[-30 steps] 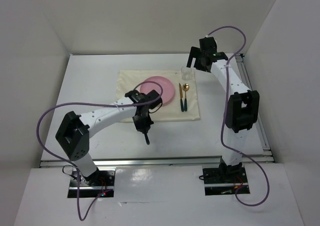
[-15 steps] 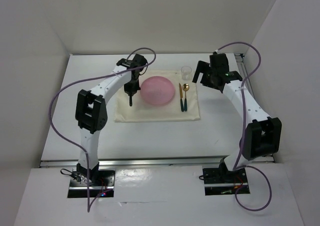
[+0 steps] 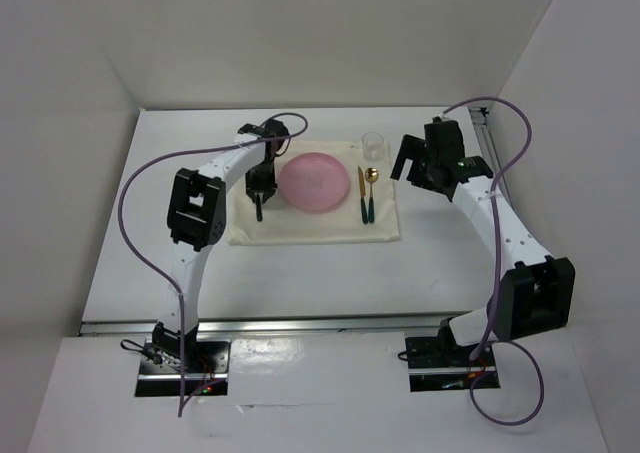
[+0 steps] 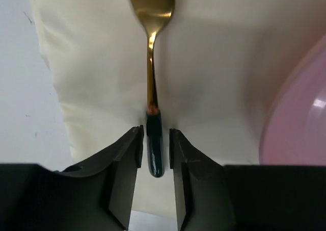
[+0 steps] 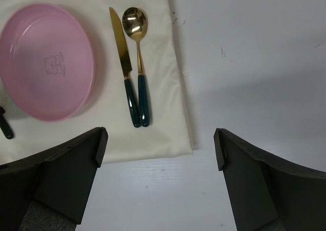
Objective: Set the dinner table for one person
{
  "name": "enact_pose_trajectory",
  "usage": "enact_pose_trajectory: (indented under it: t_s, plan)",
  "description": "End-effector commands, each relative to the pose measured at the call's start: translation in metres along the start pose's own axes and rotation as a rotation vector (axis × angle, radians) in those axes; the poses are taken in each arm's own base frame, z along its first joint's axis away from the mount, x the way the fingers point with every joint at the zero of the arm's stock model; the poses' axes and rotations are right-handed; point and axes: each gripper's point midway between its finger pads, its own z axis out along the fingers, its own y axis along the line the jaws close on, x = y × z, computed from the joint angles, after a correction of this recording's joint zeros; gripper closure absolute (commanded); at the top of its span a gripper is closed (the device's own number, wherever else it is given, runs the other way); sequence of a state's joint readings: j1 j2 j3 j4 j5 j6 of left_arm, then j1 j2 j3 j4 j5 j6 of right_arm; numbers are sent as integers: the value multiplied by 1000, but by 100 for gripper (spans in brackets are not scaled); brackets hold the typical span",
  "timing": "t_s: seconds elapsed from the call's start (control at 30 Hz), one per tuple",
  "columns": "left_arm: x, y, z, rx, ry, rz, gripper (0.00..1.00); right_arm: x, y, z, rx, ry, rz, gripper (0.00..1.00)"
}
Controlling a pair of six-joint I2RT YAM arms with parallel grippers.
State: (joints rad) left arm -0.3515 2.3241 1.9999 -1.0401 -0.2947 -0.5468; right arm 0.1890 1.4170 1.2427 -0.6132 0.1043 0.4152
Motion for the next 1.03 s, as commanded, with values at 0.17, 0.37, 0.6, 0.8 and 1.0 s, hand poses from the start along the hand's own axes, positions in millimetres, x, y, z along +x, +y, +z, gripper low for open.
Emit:
enact_pose_trajectory:
  t_s: [0.17,0.37,0.6,0.8,1.0]
  plan:
    - [1,5,-29,-22,-50,61,26,-13,-7,-23,22,-60,18,1]
    - [-17,19,-109,38,-207,6,24,-19,-21,-28,113,-86,66,1]
    - [-15,35,-207,231,-460,-26,17,-22,-29,-36,153,-117,92,1]
    - [5,68,-266,316,-642,-106,12,-12,-36,-37,170,-104,97,1]
    - [28,96,-277,334,-782,-142,0,-6,-43,-43,197,-97,85,1]
